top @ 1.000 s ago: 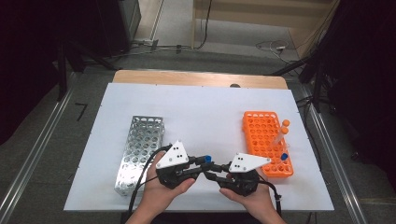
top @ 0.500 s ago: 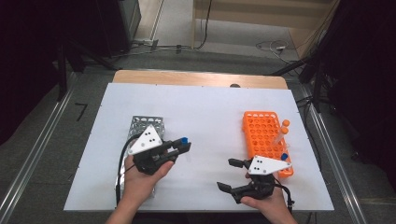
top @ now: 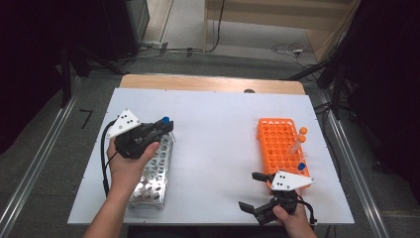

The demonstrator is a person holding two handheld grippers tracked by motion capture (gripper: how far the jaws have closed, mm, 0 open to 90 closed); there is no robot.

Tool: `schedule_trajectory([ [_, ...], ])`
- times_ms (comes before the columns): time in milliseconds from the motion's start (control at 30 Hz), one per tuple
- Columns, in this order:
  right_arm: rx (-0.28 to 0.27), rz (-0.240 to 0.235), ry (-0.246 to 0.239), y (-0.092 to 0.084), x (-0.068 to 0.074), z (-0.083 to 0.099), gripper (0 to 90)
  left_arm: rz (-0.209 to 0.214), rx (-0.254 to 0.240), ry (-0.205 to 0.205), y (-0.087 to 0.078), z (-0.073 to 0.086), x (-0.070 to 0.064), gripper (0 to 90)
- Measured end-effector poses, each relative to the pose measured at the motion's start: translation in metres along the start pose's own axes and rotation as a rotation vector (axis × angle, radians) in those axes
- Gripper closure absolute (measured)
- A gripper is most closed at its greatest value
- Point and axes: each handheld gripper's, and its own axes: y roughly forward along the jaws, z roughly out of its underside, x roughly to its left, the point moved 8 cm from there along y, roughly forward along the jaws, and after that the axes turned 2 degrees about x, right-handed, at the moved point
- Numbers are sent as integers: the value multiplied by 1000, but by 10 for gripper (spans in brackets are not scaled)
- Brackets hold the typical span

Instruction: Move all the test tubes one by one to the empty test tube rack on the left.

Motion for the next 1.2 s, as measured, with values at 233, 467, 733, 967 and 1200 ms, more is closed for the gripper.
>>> schedule_trajectory([
  [233,-1,15,5,2,-2,1,0,-66,-7,-20,10,-3,27,770],
  [467,-3,14,7,2,-3,1,0,-116,9,-43,24,4,48,770],
  [733,2,19,-10,3,-2,2,0,-174,53,-29,38,14,57,769],
  [967,-6,22,-11,2,-3,2,0,-192,106,-46,47,28,64,769],
  [1200,-8,24,-10,1,-4,1,0,-190,159,-54,54,35,64,768],
])
